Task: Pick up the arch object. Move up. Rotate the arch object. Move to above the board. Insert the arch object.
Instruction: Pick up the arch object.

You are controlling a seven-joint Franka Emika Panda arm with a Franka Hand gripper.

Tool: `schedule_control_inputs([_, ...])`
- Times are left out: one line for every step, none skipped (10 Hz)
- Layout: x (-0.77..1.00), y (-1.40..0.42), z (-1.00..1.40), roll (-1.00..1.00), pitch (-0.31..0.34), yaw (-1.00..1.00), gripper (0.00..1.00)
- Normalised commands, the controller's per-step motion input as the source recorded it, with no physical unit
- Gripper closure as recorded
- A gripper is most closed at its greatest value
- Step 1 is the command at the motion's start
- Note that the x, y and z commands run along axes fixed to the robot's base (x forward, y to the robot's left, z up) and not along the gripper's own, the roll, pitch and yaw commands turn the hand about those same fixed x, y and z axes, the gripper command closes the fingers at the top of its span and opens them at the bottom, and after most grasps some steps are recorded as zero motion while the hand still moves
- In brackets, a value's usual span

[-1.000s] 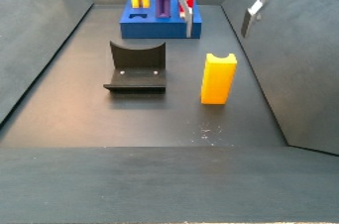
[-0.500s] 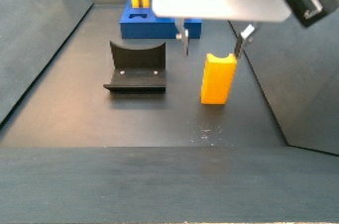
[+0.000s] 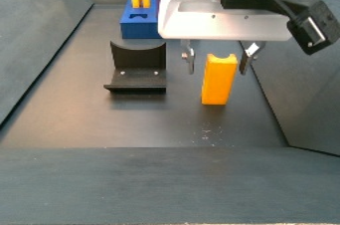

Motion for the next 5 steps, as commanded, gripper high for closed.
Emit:
schedule_control_inputs([-0.09,0.0,-0.15,-0.39,0.0,-0.07,0.0])
schedule_control_inputs([-0.04,0.0,-0.18,-0.33,0.0,-0.02,0.0])
schedule_control_inputs([-0.04,0.0,-0.18,-0.27,0.0,-0.05,0.0])
schedule_control_inputs([-0.03,-0.01,-0.18,-0.09,0.0,-0.1,0.0])
schedule_control_inputs([-0.02,-0.02,-0.15,-0.01,0.0,-0.04,0.0])
